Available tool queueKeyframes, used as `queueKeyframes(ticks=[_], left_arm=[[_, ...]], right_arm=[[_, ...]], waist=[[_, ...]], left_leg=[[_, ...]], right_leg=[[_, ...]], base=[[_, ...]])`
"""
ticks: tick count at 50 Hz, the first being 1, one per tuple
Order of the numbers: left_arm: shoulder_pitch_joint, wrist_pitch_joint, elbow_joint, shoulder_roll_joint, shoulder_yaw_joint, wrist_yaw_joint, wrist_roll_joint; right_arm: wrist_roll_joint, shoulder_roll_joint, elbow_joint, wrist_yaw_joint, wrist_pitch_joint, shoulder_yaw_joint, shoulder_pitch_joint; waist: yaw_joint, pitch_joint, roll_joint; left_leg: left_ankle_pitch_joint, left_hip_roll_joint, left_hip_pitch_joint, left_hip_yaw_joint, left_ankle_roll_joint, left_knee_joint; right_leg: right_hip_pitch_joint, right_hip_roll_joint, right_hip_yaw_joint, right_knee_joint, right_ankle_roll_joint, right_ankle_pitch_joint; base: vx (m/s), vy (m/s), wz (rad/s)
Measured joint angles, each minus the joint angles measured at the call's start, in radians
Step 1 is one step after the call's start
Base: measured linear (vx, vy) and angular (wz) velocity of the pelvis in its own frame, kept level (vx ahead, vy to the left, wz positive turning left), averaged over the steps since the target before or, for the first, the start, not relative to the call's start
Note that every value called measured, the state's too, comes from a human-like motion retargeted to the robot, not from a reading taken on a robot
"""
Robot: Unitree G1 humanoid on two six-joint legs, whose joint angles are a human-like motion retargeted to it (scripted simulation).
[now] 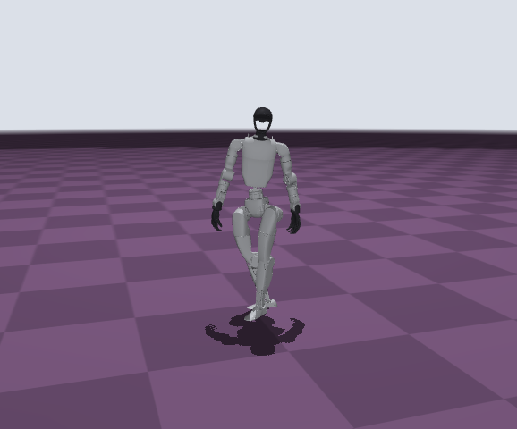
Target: In place motions
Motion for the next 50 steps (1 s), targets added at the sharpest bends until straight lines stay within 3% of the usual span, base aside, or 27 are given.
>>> queueKeyframes(ticks=[5,15,24,30,36,43,45,50], left_arm=[[0.12,0.007,0.013,-0.017,0.066,0.007,0.009],[0.185,0.008,0.003,-0.05,0.057,-0.007,0.055],[0.087,0.004,-0.038,-0.047,-0.005,0.005,0.043],[0.017,0.011,0.049,-0.051,-0.061,0.015,0.059],[0.008,0.021,0.085,-0.084,-0.137,0.003,0.101],[-0.011,0.036,0.089,-0.108,-0.192,-0.004,0.171],[-0.027,0.042,0.086,-0.107,-0.227,-0.002,0.188],[-0.049,0.045,0.048,-0.096,-0.245,-0.004,0.181]], right_arm=[[0.002,0.039,-0.095,0.012,-0.028,0.092,-0.064],[-0.062,0.081,-0.252,0.103,-0.094,0.249,-0.107],[-0.187,0.056,-0.137,0.05,-0.053,0.228,-0.068],[-0.091,0.063,-0.019,0.03,0.002,0.134,-0.02],[-0.019,0.06,0.031,0.056,0.016,0.08,0.026],[-0.052,0.037,0.04,0.016,0.02,0.066,0.048],[-0.046,0.024,0.05,0.0,0.024,0.042,0.049],[0.011,0.0,0.081,-0.023,0.045,0.009,0.061]], waist=[[-0.008,-0.018,-0.014],[-0.049,-0.032,-0.059],[-0.101,-0.044,-0.052],[-0.164,-0.073,-0.012],[-0.306,-0.147,0.034],[-0.373,-0.209,0.136],[-0.528,-0.226,0.168],[-0.623,-0.227,0.23]], left_leg=[[-0.008,0.003,-0.002,-0.001,0.006,0.005],[-0.021,0.016,-0.006,0.009,0.002,0.006],[-0.017,0.026,0.001,0.023,-0.003,-0.005],[-0.029,0.056,0.027,0.077,0.006,-0.01],[-0.058,0.101,0.048,0.173,0.013,-0.016],[-0.089,0.177,0.051,0.446,0.047,-0.026],[-0.112,0.191,0.08,0.365,0.019,-0.031],[-0.128,0.228,0.089,0.444,0.012,-0.035]], right_leg=[[0.004,0.004,-0.003,-0.004,0.002,-0.003],[-0.005,0.009,0.004,-0.002,0.002,-0.006],[-0.011,0.019,0.018,0.003,-0.003,-0.007],[-0.021,0.022,0.078,0.024,-0.019,0.004],[-0.059,0.034,0.186,0.021,-0.053,0.037],[-0.132,0.094,0.483,0.013,-0.108,0.109],[-0.141,0.089,0.415,0.004,-0.105,0.115],[-0.189,0.121,0.527,0.012,-0.117,0.145]], base=[[0.04,0.01,0.04],[0.02,-0.04,-0.04],[0.0,0.0,0.0],[0.08,0.02,-0.67],[0.16,-0.07,-1.14],[0.11,-0.14,-2.36],[0.06,-0.19,0.32],[-0.01,-0.24,-1.02]])
